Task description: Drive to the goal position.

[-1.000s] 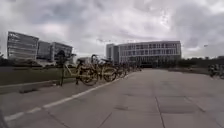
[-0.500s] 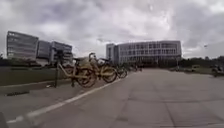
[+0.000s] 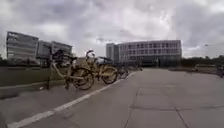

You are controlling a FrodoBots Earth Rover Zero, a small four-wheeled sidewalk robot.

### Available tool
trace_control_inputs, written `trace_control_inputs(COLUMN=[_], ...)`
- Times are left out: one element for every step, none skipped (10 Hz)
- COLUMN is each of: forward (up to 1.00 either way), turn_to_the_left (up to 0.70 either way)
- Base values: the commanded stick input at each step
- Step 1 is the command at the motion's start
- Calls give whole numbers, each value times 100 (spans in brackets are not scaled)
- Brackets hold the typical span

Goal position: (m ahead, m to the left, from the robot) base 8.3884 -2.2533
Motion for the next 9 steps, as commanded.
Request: trace_control_inputs(forward=[70, 70, 70, 70, 70, 70, 70, 70, 70], turn_to_the_left=[-35, -35, -35, -35, -35, -35, -35, -35, -35])
